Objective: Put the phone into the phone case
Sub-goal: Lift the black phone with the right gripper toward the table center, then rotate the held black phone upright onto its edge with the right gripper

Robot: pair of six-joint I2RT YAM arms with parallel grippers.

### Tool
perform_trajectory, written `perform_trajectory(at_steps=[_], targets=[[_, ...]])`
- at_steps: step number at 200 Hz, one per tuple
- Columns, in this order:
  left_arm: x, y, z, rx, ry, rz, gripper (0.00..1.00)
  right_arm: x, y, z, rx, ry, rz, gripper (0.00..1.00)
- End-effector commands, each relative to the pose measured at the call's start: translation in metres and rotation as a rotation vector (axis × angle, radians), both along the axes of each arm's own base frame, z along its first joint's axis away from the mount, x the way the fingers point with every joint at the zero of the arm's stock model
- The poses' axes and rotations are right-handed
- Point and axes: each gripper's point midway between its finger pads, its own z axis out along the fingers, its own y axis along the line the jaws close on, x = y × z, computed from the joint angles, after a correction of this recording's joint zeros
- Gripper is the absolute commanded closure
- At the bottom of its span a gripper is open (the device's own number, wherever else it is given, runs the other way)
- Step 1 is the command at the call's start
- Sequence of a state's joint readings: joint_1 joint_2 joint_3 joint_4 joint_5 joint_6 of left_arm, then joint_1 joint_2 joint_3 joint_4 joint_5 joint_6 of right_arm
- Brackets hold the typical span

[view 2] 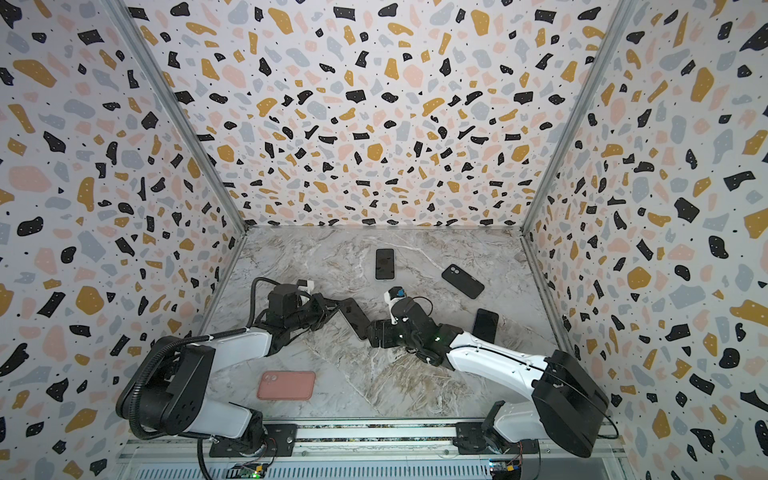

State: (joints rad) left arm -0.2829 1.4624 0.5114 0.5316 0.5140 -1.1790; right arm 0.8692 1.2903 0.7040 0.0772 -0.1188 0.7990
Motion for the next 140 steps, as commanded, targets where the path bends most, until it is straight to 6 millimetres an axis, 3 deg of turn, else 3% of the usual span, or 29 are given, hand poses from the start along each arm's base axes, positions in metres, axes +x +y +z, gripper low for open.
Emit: perform_trajectory(at_steps=[1, 37, 82, 140], targets=[[0.014, 0.0, 0.034, -0.124, -0.087, 0.084, 1.0, -0.004, -0.003, 0.025, 0.287, 0.128, -0.081, 0.17], [0.013, -0.006, 0.043, -0.185, -0.102, 0.111, 1.0, -0.009, -0.012, 0.037, 0.57, 0.262, -0.149, 0.17], [0.012, -0.019, 0.055, -0.244, -0.121, 0.105, 1.0, -0.011, 0.0, 0.046, 0.727, 0.37, -0.111, 0.19], [0.007, -0.03, 0.067, -0.293, -0.137, 0.083, 1.0, 0.006, -0.011, 0.041, 0.872, 0.434, -0.233, 0.27]])
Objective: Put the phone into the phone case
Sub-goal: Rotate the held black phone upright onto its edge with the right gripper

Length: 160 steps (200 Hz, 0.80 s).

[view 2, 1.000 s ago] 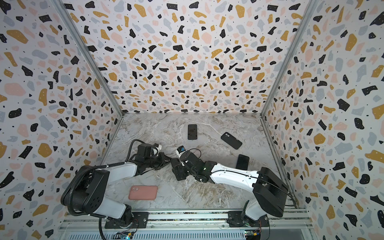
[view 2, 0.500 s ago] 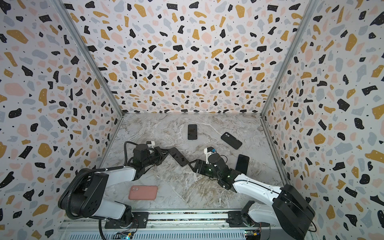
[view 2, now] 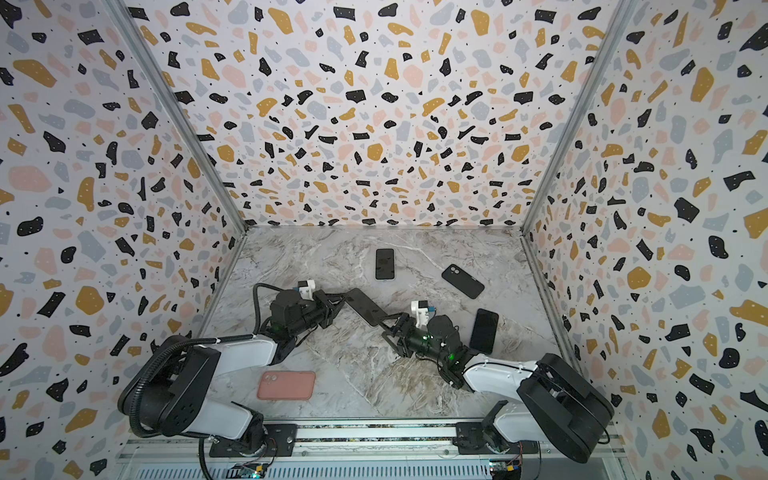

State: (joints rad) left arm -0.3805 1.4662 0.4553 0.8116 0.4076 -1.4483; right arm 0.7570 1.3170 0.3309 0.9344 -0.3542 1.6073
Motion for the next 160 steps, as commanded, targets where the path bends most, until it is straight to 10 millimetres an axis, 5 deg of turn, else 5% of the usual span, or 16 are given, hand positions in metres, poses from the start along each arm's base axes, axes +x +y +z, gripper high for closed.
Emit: perform_trajectory(at_steps=[1, 86, 160], targets=[[0.004, -0.006, 0.035, -0.086, -0.106, -0.002, 1.0, 0.009, -0.004, 0.02, 0.127, 0.016, -0.06, 0.27], [-0.005, -0.011, 0.041, -0.114, -0.111, -0.019, 1.0, 0.031, 0.004, 0.016, 0.305, 0.069, -0.114, 0.34], [-0.012, -0.009, 0.037, -0.116, -0.105, -0.021, 1.0, 0.034, 0.003, 0.006, 0.326, 0.077, -0.129, 0.76]])
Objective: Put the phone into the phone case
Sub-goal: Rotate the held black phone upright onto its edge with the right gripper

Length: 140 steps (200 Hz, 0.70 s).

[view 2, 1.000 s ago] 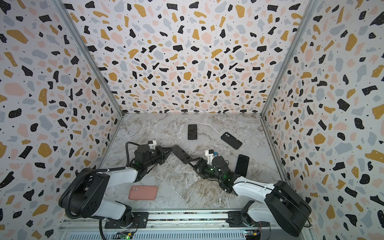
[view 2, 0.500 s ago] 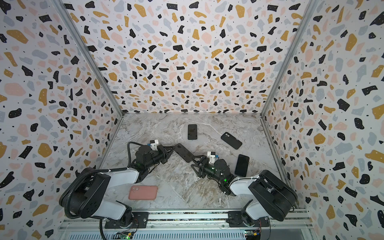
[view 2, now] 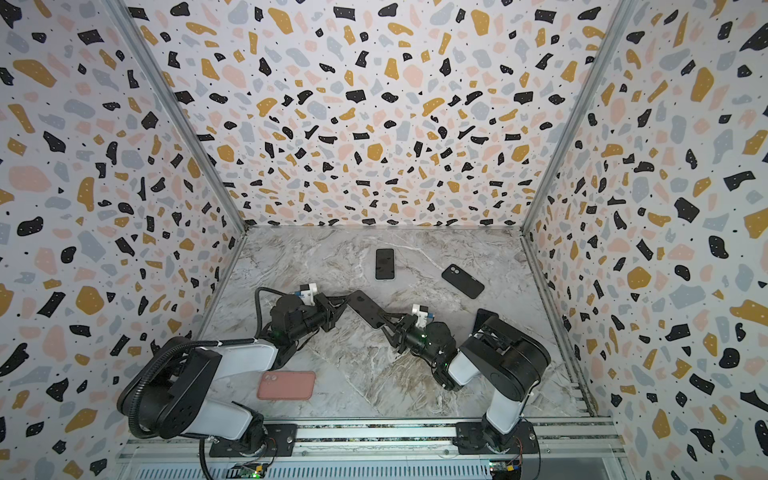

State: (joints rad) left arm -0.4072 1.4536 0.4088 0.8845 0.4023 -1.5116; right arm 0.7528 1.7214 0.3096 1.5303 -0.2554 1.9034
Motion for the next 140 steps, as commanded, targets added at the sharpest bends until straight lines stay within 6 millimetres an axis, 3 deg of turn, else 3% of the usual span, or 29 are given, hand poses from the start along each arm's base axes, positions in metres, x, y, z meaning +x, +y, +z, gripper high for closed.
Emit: perform_trajectory(at_steps=[1, 36, 74, 110, 140], targets=[[0.0, -0.003, 0.035, -0.061, -0.114, -0.011, 1.0, 0.002, -0.003, 0.022, 0.068, -0.055, -0.017, 0.76], [-0.002, -0.003, 0.032, -0.056, -0.11, -0.012, 1.0, 0.001, -0.001, 0.025, 0.099, -0.058, -0.006, 0.88], [-0.002, -0.003, 0.023, 0.024, -0.087, -0.024, 1.0, 0.0, -0.005, 0.027, 0.094, -0.07, -0.008, 0.95], [-0.005, 0.007, 0.007, 0.211, -0.049, -0.033, 0.52, -0.002, -0.013, 0.018, 0.012, -0.068, 0.004, 0.98], [-0.018, 0.025, -0.014, 0.406, 0.032, -0.05, 0.29, -0.01, -0.013, 0.013, -0.018, -0.076, 0.072, 0.99]])
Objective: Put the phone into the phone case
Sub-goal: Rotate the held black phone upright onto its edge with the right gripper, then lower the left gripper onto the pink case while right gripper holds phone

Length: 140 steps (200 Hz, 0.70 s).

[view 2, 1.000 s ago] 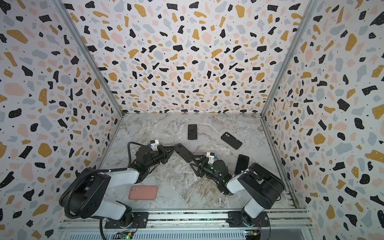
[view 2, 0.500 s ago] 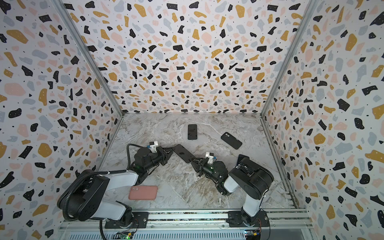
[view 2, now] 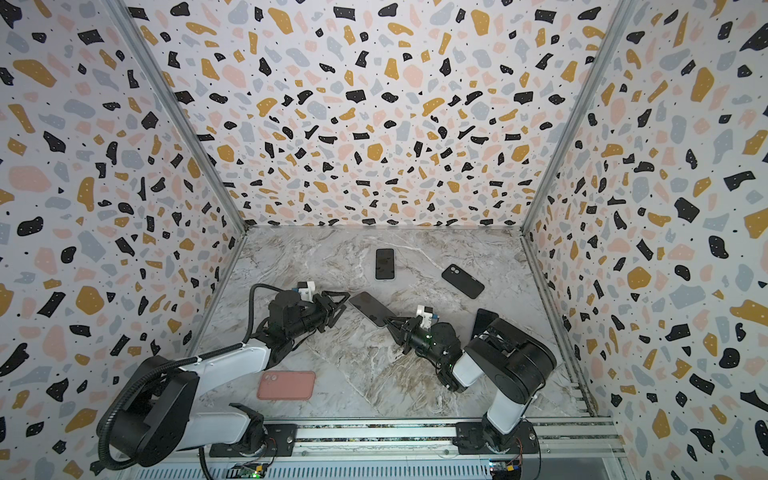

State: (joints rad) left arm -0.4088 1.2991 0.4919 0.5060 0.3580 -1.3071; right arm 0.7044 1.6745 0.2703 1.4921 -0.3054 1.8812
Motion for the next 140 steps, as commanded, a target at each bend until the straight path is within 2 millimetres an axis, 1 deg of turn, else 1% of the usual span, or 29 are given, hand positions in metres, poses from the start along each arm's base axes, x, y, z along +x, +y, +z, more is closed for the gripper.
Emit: perform_trajectory(at_steps=[1, 14, 39, 52, 59, 66, 73, 81, 87, 98, 113, 124, 140], targets=[[-0.012, 0.016, -0.022, 0.209, 0.056, -0.025, 0.28, -0.01, 0.002, 0.018, 0.012, -0.079, 0.075, 0.99], [-0.02, 0.027, -0.033, 0.282, 0.101, -0.025, 0.19, -0.013, 0.003, 0.014, 0.001, -0.078, 0.105, 1.0], [-0.034, 0.049, -0.049, 0.387, 0.182, -0.043, 0.14, -0.018, 0.006, 0.008, -0.026, -0.087, 0.171, 1.0], [-0.042, 0.071, -0.057, 0.469, 0.238, -0.037, 0.13, -0.02, 0.009, 0.007, -0.042, -0.099, 0.206, 1.0], [-0.047, 0.088, -0.06, 0.524, 0.282, -0.016, 0.11, -0.022, 0.012, 0.007, -0.054, -0.111, 0.229, 1.0], [-0.052, 0.105, -0.062, 0.595, 0.304, -0.014, 0.05, -0.024, 0.014, 0.006, -0.068, -0.122, 0.25, 1.0], [-0.057, 0.119, -0.063, 0.645, 0.331, -0.003, 0.01, -0.026, 0.016, 0.006, -0.083, -0.136, 0.271, 1.0], [-0.062, 0.132, -0.063, 0.688, 0.361, 0.013, 0.0, -0.029, 0.017, 0.007, -0.1, -0.158, 0.291, 1.0], [-0.067, 0.139, -0.064, 0.714, 0.384, 0.022, 0.0, -0.03, 0.017, 0.001, -0.13, -0.148, 0.305, 1.0], [-0.076, 0.145, -0.067, 0.737, 0.415, 0.029, 0.01, -0.034, 0.016, -0.003, -0.167, -0.161, 0.32, 1.0], [-0.09, 0.148, -0.073, 0.739, 0.464, 0.029, 0.03, -0.034, 0.014, -0.005, -0.216, -0.185, 0.333, 1.0], [-0.099, 0.151, -0.075, 0.742, 0.488, 0.035, 0.05, -0.033, 0.013, -0.004, -0.246, -0.209, 0.337, 1.0], [-0.11, 0.159, -0.075, 0.763, 0.511, 0.061, 0.05, -0.031, 0.012, 0.0, -0.304, -0.253, 0.344, 1.0]])
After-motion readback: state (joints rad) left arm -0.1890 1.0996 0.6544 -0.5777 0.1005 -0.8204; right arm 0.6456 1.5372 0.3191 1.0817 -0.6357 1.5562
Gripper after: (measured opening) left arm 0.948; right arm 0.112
